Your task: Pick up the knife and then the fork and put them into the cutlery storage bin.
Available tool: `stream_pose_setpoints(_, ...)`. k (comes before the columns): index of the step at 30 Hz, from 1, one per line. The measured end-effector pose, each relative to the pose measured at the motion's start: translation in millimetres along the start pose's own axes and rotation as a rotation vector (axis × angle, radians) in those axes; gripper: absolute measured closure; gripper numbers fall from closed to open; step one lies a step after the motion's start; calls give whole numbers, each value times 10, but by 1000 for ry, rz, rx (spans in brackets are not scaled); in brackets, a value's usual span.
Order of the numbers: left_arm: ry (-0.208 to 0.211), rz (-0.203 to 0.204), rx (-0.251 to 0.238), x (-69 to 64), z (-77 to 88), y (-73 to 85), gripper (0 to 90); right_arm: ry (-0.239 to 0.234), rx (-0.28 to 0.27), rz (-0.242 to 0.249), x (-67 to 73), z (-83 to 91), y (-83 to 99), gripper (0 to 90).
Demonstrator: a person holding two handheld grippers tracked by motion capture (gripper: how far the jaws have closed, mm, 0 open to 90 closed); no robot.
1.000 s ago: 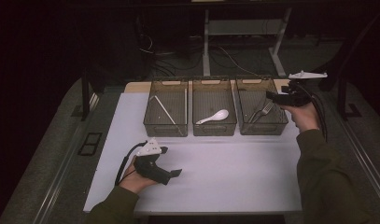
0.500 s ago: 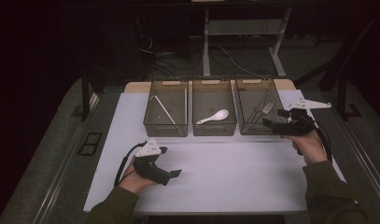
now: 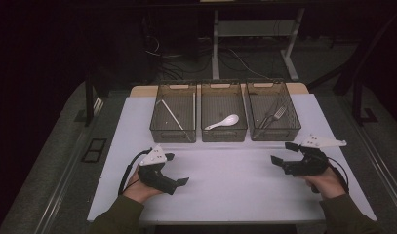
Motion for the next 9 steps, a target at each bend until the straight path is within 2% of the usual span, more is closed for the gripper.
stream_pose_setpoints(4, 0, -1, -4, -7, 9, -9, 0, -7, 33, 10, 84, -26, 150, 184)
stream_pose_setpoints(9, 3, 0, -6, -10, 12, -12, 0, -15, 25, 4, 131, -15, 194, 183)
Point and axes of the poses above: each handheld gripper's, and its own axes: z roughly backward along the jaws, y roughly out of its underside, x roughly to its left, the point moved 8 cm from there along -z, roughly forward along the jaws, and after that the axes turned 6 degrees about -y, right-handed, at the moved point
